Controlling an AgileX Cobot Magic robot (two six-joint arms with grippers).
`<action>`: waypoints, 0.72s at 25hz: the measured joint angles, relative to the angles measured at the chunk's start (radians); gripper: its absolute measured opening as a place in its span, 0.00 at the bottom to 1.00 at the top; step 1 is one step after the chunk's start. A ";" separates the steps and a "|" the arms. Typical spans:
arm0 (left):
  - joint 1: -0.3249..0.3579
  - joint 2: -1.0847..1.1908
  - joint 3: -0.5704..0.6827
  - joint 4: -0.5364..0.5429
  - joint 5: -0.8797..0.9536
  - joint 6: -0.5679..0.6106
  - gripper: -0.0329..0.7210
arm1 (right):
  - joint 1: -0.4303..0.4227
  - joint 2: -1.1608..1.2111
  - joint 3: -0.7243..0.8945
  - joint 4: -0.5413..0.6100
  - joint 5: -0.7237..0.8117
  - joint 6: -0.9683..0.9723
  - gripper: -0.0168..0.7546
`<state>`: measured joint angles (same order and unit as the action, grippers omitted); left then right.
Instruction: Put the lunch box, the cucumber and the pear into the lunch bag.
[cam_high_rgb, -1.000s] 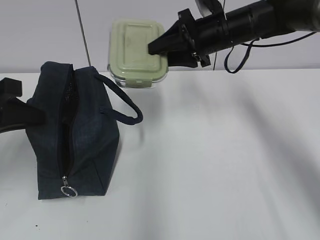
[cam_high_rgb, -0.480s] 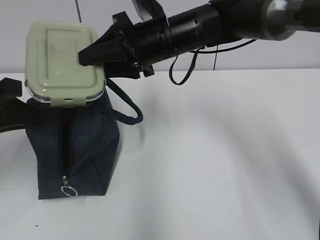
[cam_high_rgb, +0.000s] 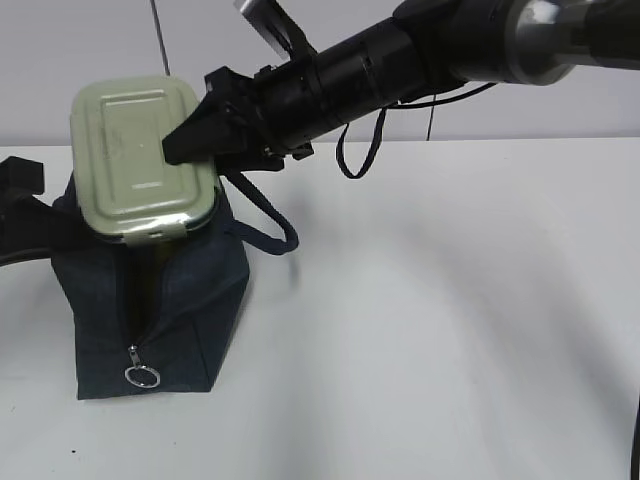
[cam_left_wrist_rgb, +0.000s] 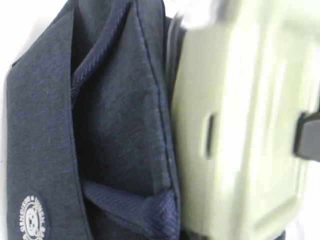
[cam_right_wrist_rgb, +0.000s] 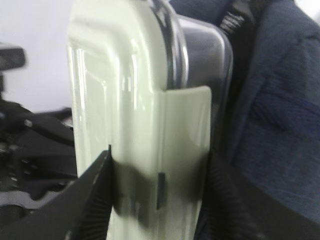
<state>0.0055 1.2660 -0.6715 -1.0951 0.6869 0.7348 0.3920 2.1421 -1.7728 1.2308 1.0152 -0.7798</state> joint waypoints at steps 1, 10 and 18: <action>0.000 0.000 0.000 -0.001 0.000 0.000 0.02 | 0.000 0.000 0.000 -0.031 -0.002 0.012 0.52; 0.000 0.000 0.000 -0.006 0.000 0.003 0.02 | 0.000 0.000 0.000 -0.363 -0.010 0.194 0.52; 0.000 0.000 0.000 -0.009 0.000 0.003 0.02 | 0.034 0.000 0.000 -0.443 -0.110 0.317 0.52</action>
<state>0.0055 1.2660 -0.6715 -1.1037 0.6870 0.7383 0.4260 2.1421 -1.7728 0.7880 0.9048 -0.4624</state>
